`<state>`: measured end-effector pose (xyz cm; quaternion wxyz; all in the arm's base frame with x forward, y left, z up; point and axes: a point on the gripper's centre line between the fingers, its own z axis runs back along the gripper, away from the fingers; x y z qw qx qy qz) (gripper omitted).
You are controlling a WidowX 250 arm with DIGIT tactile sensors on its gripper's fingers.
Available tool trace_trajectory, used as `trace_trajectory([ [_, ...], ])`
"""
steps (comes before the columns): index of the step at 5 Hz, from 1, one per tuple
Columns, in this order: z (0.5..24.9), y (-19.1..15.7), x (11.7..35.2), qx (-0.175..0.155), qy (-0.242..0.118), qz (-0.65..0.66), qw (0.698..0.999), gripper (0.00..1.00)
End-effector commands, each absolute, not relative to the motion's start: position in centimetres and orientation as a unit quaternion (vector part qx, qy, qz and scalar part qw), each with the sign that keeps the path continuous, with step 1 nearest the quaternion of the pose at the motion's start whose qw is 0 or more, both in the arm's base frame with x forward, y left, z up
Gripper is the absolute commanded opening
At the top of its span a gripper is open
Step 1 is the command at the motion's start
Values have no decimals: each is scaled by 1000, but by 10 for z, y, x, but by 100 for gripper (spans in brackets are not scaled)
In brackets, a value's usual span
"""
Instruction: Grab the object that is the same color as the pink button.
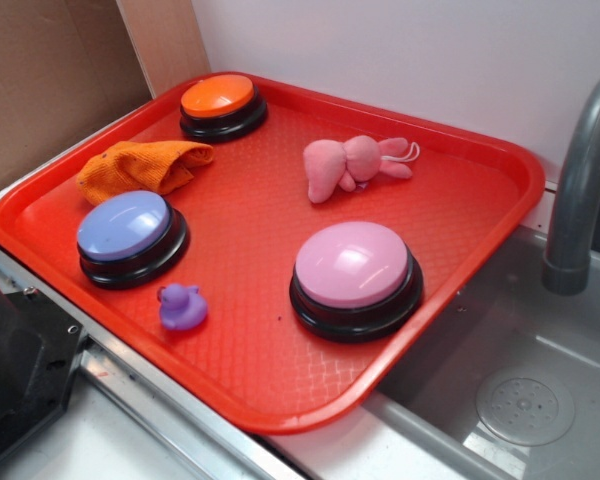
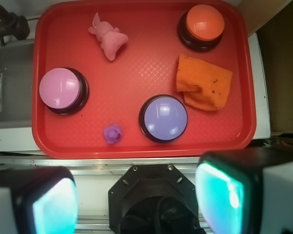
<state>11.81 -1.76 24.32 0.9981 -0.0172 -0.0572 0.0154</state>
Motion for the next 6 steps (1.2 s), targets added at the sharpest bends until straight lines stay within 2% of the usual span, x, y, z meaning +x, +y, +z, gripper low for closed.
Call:
trace_trajectory([
  [1, 243, -18, 118, -17, -57, 15, 998, 100],
  [2, 263, -27, 135, -27, -78, 6, 997, 100],
  [3, 278, -36, 172, -25, -78, 10, 997, 100],
  [4, 290, -42, 220, -11, -65, 10, 998, 100],
  [5, 270, -52, 268, 29, -32, -23, 999, 100],
  [6, 235, -58, 296, 75, -10, -97, 992, 100],
])
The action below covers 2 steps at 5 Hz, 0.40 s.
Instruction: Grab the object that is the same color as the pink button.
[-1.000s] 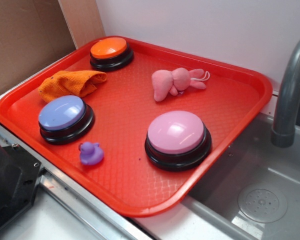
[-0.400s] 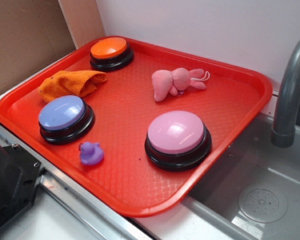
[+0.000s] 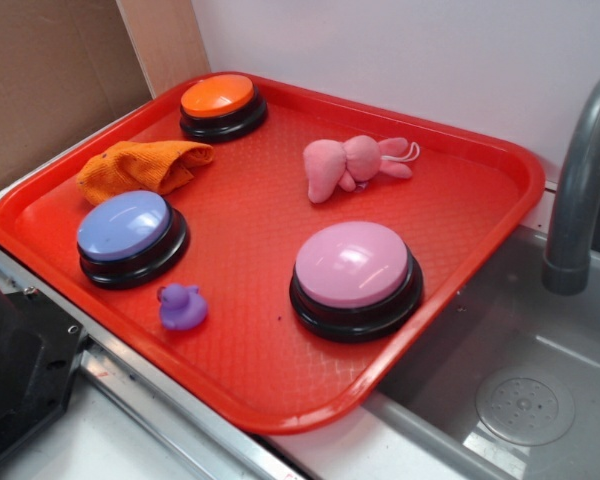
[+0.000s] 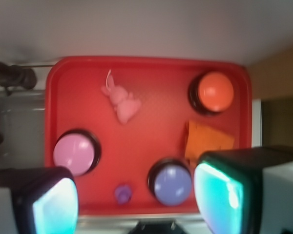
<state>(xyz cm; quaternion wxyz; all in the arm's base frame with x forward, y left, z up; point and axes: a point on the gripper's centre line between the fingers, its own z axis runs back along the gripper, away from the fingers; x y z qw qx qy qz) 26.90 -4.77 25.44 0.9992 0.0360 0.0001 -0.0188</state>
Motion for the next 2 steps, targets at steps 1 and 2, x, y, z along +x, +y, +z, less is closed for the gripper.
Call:
trace_trajectory([
  [1, 208, -52, 289, 73, -15, -214, 974, 100],
  [2, 215, -36, 264, 62, -53, -263, 961, 100],
])
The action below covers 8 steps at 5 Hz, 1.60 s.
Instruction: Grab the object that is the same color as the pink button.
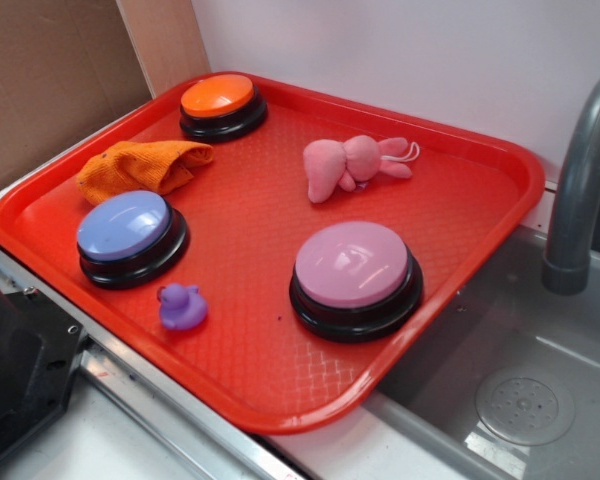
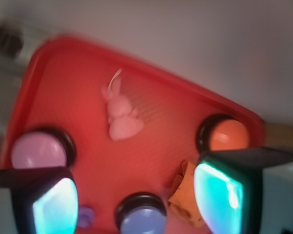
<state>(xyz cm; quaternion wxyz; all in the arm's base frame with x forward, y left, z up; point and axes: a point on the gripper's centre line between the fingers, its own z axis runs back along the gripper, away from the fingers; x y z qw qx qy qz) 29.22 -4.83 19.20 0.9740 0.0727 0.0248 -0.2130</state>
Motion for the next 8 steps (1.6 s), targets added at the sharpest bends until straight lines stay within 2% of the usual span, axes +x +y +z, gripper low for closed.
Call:
trace_trajectory([
  [1, 189, -27, 276, 10, -77, -334, 939, 100],
  [2, 154, -25, 296, 11, -24, -323, 946, 100],
  [3, 116, -34, 316, 13, 40, -339, 940, 100],
  [4, 94, -48, 318, 26, 81, -366, 927, 100],
  [6, 84, -60, 310, 41, 106, -382, 917, 100],
  [8, 63, -48, 313, 64, 127, -371, 918, 100],
])
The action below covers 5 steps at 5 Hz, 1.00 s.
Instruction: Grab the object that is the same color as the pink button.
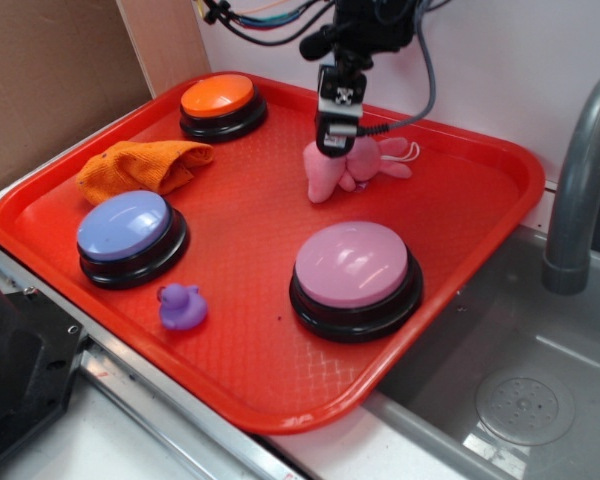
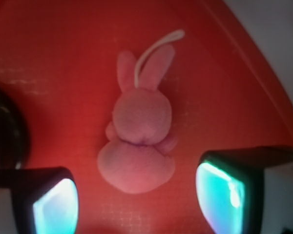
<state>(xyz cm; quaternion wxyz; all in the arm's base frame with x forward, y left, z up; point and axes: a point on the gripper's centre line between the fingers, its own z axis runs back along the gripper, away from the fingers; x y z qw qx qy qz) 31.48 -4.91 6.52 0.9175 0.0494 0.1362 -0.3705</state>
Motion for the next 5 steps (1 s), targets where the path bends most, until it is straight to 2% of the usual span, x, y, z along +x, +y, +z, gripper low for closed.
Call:
trace_trajectory([
  [1, 56, -47, 311, 68, 138, -373, 915, 100],
  [3, 38, -35, 300, 60, 167, -346, 921, 100],
  [4, 29, -22, 295, 59, 181, -287, 939, 0],
  [5, 43, -14, 301, 64, 164, -233, 956, 0],
])
